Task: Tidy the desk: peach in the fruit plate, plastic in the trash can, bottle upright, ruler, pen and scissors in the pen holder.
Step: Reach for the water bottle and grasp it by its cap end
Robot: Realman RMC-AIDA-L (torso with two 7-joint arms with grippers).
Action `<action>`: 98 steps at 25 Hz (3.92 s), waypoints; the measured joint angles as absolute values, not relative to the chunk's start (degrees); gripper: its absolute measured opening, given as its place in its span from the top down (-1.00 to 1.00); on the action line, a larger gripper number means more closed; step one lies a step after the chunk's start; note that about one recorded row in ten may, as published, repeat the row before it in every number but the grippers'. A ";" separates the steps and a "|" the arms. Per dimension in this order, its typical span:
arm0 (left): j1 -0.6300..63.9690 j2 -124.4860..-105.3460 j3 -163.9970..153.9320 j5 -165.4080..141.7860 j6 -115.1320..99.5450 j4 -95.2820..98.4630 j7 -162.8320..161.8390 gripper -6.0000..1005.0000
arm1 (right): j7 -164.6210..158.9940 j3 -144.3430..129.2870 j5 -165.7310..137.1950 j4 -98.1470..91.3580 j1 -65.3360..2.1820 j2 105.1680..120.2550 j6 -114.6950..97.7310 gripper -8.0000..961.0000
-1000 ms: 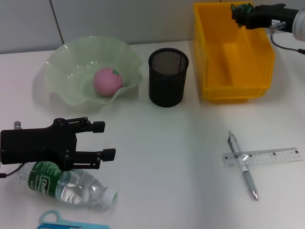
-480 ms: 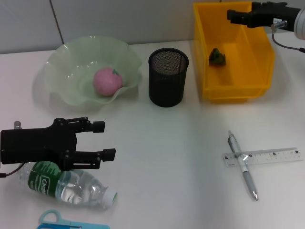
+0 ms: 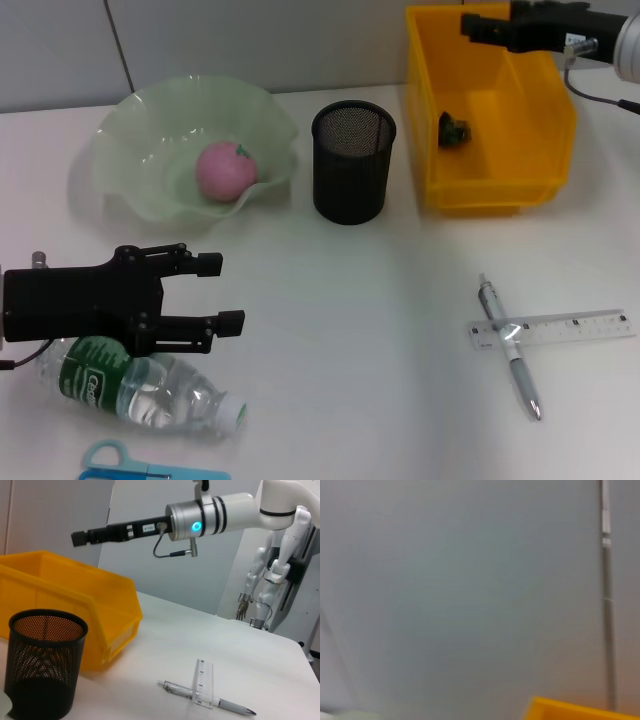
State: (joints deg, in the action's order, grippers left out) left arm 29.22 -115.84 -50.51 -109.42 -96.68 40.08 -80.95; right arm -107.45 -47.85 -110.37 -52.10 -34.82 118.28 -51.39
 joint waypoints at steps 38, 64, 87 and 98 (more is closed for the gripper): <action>29.56 -114.50 -51.05 -110.52 -100.09 42.55 -80.90 -0.47 | -96.65 -47.72 -119.05 -47.74 -30.81 113.33 -102.93 -0.67; 41.74 -118.22 -66.53 -132.92 -107.43 65.79 -88.31 -0.45 | -105.90 -47.01 -124.37 -47.41 -33.42 112.54 -103.08 -0.67; 43.40 -118.83 -80.82 -134.10 -105.84 68.87 -91.26 -0.43 | -107.13 -47.67 -124.37 -44.60 -34.60 110.93 -103.28 -0.67; 43.46 -118.82 -87.55 -136.17 -99.81 66.44 -91.21 -0.42 | -107.56 -48.98 -126.46 -43.50 -35.85 110.94 -104.17 -0.67</action>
State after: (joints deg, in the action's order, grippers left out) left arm 43.46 -118.82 -87.55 -136.17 -99.81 66.44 -91.21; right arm -107.56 -48.98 -126.46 -43.50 -35.85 110.94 -104.17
